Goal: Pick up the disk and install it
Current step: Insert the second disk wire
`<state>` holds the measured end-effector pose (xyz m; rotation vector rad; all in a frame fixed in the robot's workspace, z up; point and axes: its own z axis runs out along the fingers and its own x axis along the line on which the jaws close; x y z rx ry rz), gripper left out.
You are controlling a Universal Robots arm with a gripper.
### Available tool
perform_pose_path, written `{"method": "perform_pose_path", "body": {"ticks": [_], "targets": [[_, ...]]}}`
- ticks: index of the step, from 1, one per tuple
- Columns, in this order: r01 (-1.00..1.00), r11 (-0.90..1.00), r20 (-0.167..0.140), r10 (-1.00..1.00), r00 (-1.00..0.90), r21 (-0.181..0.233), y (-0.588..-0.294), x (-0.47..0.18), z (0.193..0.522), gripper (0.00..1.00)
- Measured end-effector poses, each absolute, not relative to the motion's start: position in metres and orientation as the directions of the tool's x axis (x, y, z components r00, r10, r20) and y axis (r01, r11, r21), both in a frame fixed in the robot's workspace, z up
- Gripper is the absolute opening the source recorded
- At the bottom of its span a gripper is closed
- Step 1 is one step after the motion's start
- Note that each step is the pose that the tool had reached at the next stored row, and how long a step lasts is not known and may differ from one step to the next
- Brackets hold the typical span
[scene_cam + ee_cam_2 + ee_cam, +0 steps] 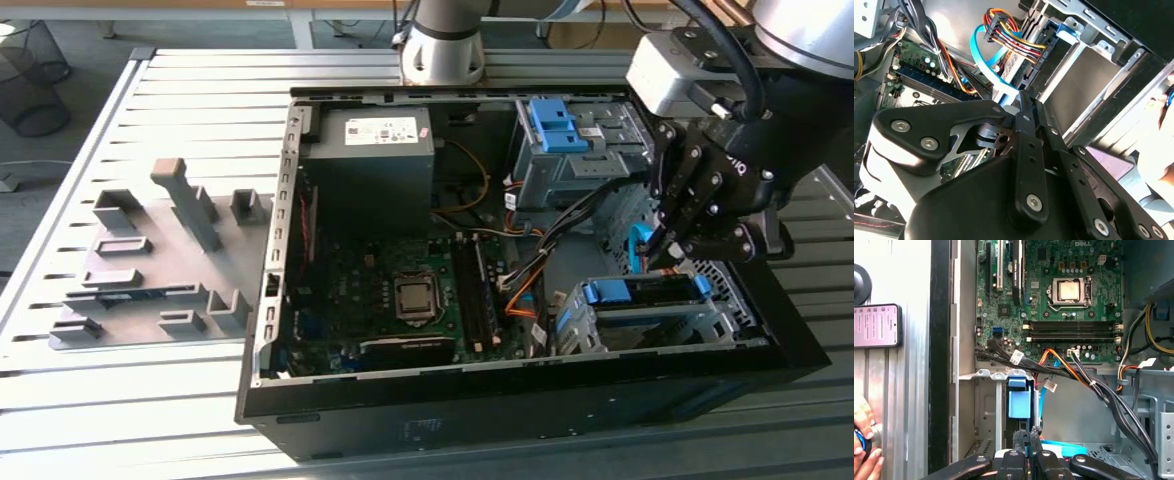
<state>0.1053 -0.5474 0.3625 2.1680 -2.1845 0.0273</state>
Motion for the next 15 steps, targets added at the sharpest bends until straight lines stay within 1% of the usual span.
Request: {"method": "perform_pose_path", "body": {"ticks": [12,15], "targets": [[-0.997,0.028,0.058,-0.998,-0.024,0.073,-0.547,0.113,0.351,0.16],[-0.997,0.028,0.058,-0.998,-0.024,0.075,-0.547,0.114,0.351,0.16]]}}
